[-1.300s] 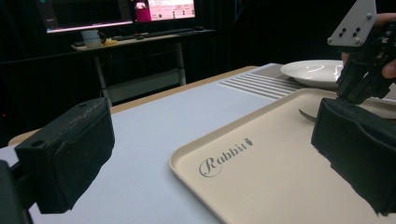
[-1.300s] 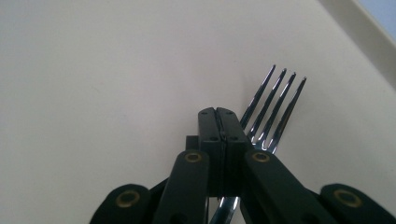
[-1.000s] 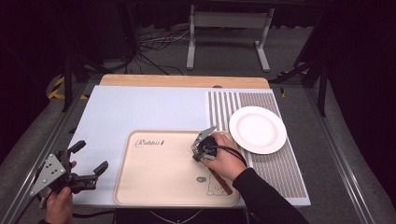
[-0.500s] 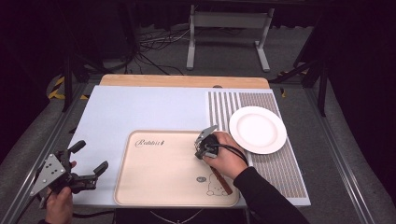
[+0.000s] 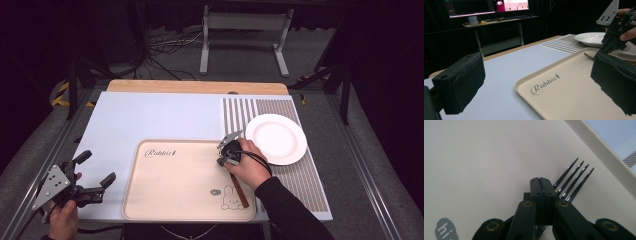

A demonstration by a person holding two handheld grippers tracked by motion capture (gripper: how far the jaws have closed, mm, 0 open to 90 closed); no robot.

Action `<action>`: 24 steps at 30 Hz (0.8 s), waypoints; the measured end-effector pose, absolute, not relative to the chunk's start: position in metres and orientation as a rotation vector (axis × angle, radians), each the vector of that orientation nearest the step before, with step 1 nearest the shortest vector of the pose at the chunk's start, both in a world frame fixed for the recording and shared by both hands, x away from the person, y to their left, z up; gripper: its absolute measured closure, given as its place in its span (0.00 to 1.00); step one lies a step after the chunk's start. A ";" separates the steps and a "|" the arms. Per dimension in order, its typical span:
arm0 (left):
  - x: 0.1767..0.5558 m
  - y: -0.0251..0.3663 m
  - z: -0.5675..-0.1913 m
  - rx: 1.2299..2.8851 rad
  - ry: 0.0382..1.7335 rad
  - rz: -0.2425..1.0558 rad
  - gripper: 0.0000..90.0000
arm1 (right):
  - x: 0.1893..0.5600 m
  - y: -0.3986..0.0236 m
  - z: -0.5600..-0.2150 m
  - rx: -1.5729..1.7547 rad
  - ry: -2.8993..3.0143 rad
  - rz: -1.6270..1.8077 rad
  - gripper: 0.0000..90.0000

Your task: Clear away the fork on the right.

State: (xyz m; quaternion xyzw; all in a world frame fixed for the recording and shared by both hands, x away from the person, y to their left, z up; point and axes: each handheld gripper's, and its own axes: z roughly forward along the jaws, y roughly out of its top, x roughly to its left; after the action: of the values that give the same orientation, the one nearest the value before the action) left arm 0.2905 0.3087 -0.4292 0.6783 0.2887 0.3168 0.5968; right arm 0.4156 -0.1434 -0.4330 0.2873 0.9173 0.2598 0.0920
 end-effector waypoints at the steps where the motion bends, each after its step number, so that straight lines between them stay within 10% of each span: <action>1: 0.290 0.309 -0.429 1.575 0.670 0.736 0.00 | 0.416 -0.145 -0.433 0.859 2.722 0.770 1.00; 24: 0.291 0.308 -0.430 1.574 0.677 0.730 0.00 | 0.422 -0.173 -0.431 0.992 2.643 0.715 1.00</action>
State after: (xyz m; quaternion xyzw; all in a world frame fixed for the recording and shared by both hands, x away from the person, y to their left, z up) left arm 0.2911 0.3078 -0.4301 0.6779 0.2917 0.3146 0.5969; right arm 0.4223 -0.1727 -0.4310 0.3385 0.9015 0.2440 0.1145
